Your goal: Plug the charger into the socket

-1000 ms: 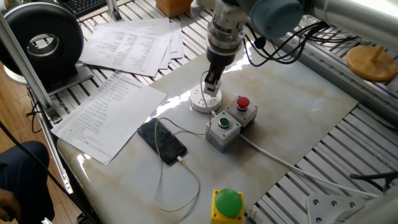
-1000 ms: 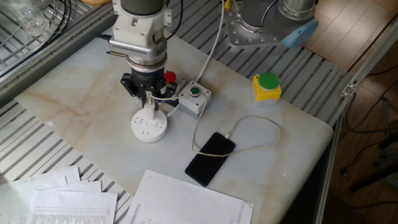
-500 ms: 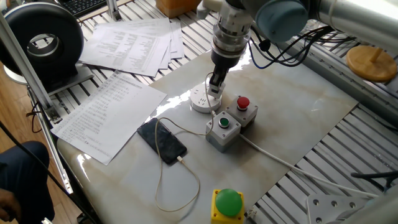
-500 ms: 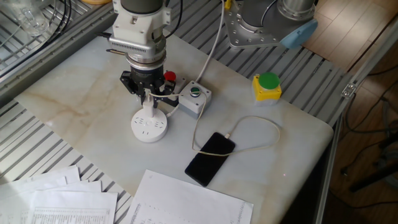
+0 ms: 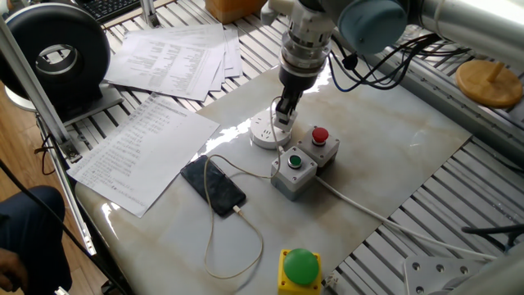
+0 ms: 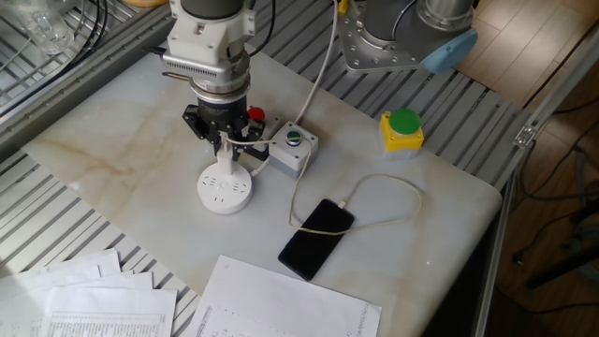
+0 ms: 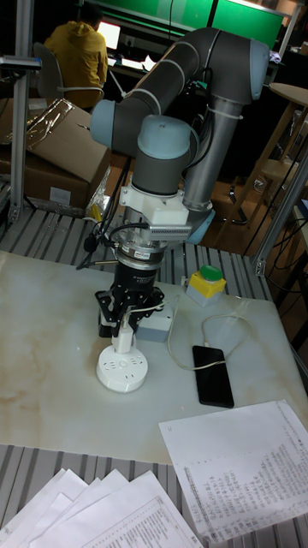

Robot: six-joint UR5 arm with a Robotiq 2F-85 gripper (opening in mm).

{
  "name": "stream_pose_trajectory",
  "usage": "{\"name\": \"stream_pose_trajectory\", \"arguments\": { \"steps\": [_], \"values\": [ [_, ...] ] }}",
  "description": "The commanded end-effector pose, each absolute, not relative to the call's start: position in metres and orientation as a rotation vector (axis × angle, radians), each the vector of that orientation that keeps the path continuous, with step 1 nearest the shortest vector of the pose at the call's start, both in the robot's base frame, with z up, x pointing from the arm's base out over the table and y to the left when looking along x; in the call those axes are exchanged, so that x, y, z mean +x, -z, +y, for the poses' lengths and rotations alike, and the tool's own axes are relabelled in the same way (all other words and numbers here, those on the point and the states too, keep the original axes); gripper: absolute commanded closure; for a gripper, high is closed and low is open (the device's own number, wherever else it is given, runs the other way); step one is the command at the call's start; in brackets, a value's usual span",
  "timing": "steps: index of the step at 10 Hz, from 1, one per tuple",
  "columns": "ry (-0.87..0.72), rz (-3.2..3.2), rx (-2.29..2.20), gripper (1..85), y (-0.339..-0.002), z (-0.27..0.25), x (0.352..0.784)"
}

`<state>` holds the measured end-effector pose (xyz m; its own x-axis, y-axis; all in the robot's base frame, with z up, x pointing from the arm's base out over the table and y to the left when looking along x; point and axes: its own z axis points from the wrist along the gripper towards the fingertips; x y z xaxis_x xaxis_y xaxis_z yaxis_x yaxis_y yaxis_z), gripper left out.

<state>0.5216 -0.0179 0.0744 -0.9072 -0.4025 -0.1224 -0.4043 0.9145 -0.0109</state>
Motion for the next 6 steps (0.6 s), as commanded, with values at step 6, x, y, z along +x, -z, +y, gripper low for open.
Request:
{"name": "stream_pose_trajectory", "arguments": {
  "steps": [6],
  "values": [
    [-0.019,2.942,-0.589,84.3,-0.0746,-0.0175,0.5291]
  ]
}}
